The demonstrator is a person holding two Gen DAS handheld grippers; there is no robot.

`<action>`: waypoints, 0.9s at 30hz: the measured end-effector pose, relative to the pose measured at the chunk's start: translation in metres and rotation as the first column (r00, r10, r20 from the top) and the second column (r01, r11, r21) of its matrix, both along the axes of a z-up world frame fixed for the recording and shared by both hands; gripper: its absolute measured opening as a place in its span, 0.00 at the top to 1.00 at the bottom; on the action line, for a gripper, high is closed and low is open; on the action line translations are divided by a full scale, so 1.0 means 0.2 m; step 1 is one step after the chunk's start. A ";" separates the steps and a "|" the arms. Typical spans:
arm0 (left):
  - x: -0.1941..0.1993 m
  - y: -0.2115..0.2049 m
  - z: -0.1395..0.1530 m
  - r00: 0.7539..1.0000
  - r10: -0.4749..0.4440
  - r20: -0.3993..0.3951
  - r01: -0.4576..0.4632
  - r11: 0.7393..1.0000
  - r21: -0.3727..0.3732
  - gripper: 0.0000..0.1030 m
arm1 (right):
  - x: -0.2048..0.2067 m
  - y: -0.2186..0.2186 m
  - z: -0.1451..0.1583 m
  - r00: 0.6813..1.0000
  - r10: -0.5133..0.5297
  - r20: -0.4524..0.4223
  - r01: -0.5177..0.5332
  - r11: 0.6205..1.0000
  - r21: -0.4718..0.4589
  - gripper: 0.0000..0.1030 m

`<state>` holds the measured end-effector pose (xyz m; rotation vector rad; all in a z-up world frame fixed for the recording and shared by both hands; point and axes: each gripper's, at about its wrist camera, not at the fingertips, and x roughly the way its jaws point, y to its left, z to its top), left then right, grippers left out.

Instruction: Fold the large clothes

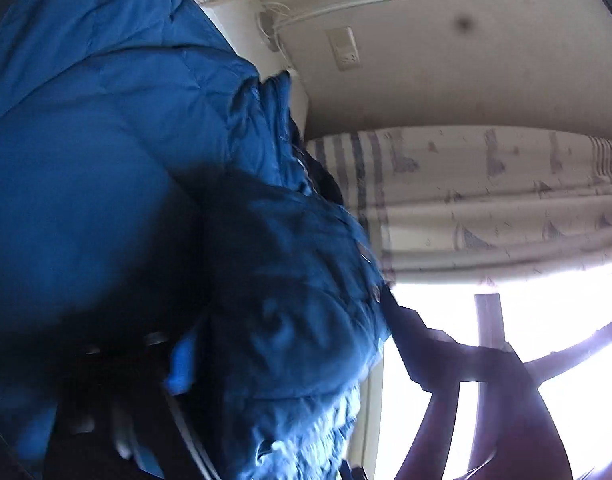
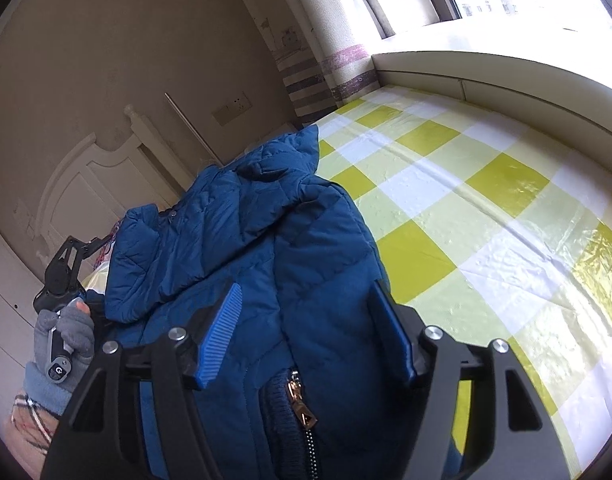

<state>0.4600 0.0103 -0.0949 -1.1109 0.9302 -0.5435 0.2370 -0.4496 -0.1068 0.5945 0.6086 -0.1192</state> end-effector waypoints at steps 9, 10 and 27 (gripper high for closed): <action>-0.55 0.10 0.47 0.896 0.063 0.440 -0.222 0.922 0.318 0.87 | -0.02 -0.01 0.00 1.000 0.000 0.006 0.000 1.000 0.021 0.36; -0.63 0.12 0.49 0.884 0.093 0.459 -0.271 0.900 0.340 0.86 | -0.02 -0.01 0.00 1.000 0.000 0.009 -0.001 1.000 0.022 0.36; -0.68 0.23 0.15 0.983 0.082 0.166 -0.157 0.847 0.508 0.78 | 0.03 0.12 0.03 0.996 0.025 -0.081 -0.035 0.991 -0.127 0.33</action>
